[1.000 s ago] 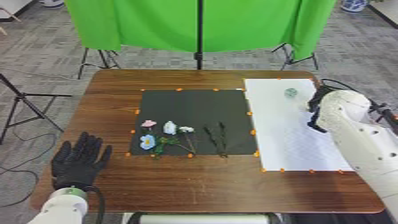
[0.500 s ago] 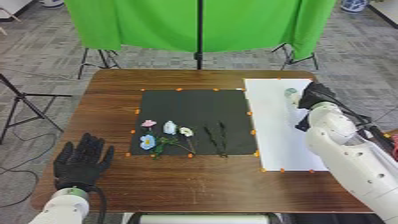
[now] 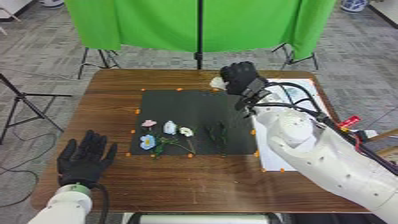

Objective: Arrange flowers

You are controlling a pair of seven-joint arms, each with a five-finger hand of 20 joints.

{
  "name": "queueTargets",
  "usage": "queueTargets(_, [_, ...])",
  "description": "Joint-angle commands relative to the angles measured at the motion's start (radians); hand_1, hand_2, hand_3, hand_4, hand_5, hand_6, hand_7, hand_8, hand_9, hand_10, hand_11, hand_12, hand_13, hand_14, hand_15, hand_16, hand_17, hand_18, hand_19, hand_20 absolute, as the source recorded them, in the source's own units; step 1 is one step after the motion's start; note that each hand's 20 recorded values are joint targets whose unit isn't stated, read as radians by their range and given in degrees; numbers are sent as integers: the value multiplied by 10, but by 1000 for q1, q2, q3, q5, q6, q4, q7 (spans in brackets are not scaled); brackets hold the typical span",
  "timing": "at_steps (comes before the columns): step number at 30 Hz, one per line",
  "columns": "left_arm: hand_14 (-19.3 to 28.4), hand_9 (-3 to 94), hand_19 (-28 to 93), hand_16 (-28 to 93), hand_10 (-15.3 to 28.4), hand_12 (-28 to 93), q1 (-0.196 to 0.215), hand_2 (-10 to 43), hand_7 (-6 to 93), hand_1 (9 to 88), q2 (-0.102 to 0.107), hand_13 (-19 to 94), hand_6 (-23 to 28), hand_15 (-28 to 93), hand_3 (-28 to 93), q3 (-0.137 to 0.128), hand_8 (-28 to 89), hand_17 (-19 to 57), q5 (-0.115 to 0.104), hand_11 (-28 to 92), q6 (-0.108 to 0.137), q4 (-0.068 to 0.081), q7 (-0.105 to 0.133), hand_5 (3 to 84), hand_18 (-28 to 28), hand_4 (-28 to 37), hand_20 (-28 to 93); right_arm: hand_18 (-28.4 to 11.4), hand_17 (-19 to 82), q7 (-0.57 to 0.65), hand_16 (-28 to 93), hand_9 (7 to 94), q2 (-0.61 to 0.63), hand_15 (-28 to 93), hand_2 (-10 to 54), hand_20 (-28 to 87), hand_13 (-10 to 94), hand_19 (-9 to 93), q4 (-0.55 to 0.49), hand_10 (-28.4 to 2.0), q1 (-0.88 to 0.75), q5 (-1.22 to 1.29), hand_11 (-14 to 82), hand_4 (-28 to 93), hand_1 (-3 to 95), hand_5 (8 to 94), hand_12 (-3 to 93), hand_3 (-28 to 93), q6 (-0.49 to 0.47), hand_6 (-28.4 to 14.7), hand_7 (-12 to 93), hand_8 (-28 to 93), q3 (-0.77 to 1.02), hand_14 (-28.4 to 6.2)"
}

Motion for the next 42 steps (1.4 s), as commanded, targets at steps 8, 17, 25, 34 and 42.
queueTargets(8, [152, 460, 452, -65, 151, 149, 14, 189, 394, 277, -5, 334, 59, 598, 757, 4, -181, -35, -17, 420, 15, 1, 0, 491, 156, -283, 226, -169, 412, 12, 384, 795, 24, 372, -92, 208, 687, 804, -32, -112, -70, 19, 140, -283, 607, 660, 452, 673, -128, -15, 457, 75, -39, -57])
queueTargets(17, [154, 462, 453, -66, 151, 150, 24, 189, 394, 278, -4, 337, 60, 599, 757, -1, -181, -35, -16, 422, 11, 0, 0, 494, 156, -283, 227, -172, 410, 27, 383, 795, 28, 369, -95, 220, 688, 802, -42, -110, -66, -26, 136, -283, 606, 661, 449, 675, -112, -14, 455, 76, -76, -58])
queueTargets(25, [151, 462, 451, -67, 150, 150, 30, 189, 397, 281, 1, 340, 59, 597, 757, -8, -182, -34, -28, 423, 12, -8, 12, 491, 156, -283, 226, -181, 371, 44, 361, 750, 31, 334, -95, 209, 637, 743, -73, -116, -98, -29, 91, -282, 612, 662, 352, 678, -217, -18, 366, 22, -29, -71])
queueTargets(34, [148, 457, 449, -65, 148, 150, 32, 161, 407, 301, -6, 333, 57, 592, 757, -20, -187, -34, -49, 426, 41, -9, -10, 485, 155, -283, 223, -184, 344, 55, 318, 682, 32, 336, -95, 180, 600, 688, -122, -133, -127, 5, 166, -283, 595, 625, 235, 718, -233, -10, 240, -121, -3, -85])
queueTargets(42, [148, 460, 451, -64, 147, 148, 13, 139, 413, 317, -13, 336, 58, 597, 760, -30, -190, -34, -66, 432, 74, -7, -27, 486, 155, -283, 222, -195, 297, 156, 302, 608, 64, 343, -95, 173, 550, 665, -204, -151, -169, 1, 173, -280, 627, 544, 189, 737, -278, -26, 177, -124, 79, -102])
